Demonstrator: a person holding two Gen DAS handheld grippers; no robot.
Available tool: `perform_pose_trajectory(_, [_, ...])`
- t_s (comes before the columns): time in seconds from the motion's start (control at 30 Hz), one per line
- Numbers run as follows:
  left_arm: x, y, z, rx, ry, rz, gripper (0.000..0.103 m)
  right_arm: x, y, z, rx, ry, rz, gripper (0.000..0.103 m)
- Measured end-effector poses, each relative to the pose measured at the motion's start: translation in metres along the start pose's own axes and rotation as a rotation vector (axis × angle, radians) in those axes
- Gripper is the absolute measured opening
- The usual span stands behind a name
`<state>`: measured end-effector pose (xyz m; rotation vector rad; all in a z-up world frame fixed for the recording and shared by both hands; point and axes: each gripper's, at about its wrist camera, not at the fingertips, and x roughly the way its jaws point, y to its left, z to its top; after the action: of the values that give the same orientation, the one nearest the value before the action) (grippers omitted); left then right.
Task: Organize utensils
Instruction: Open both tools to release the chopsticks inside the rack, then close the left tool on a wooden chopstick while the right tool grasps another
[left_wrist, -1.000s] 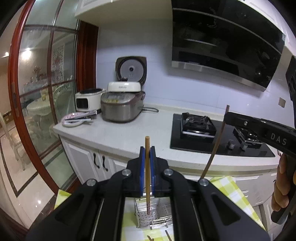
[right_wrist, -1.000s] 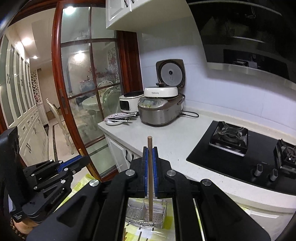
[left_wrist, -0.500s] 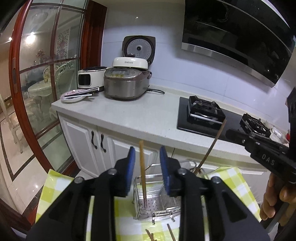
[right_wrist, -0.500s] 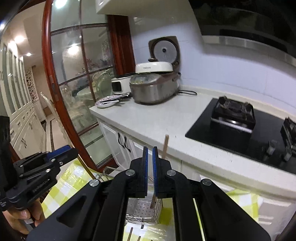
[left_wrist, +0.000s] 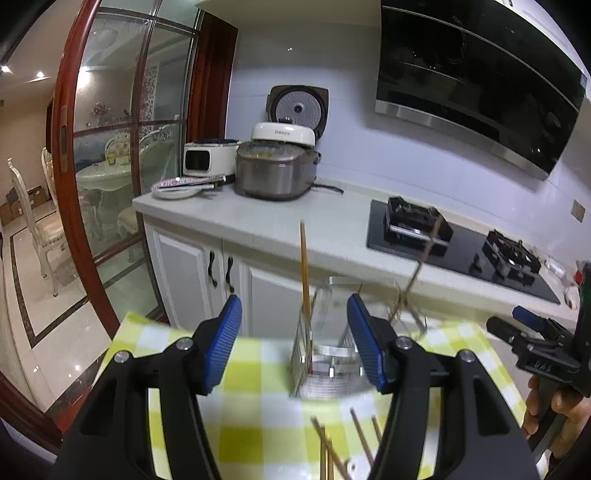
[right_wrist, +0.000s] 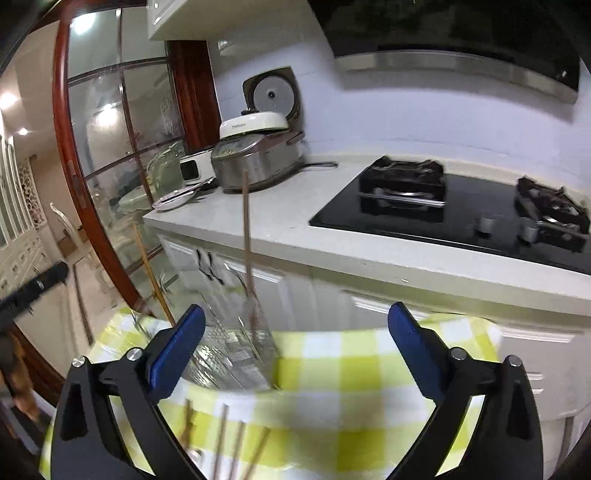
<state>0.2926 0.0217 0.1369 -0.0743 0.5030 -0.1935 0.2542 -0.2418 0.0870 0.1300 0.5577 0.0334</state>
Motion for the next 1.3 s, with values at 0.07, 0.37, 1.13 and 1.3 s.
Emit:
perform_pose_trajectory(0.07, [-0.003, -0.002, -0.018, 0.008, 0.023, -0.005, 0.057, 0.0, -0.005, -0.021, 0.009, 0.036, -0.002, 0.094])
perform_pose_trajectory(0.37, [0.032, -0.004, -0.105, -0.045, 0.257, -0.084, 0.056, 0.019, -0.006, -0.098, 0.049, 0.23, 0.005, 0.092])
perform_pose_trajectory(1.13, [0.147, -0.002, -0.142, -0.2, 0.519, -0.077, 0.025, 0.096, 0.045, -0.127, 0.006, 0.465, 0.003, 0.058])
perform_pose_trajectory(1.3, [0.153, -0.005, -0.143, -0.187, 0.519, -0.068, 0.025, 0.1, 0.049, -0.129, -0.01, 0.473, -0.011, 0.052])
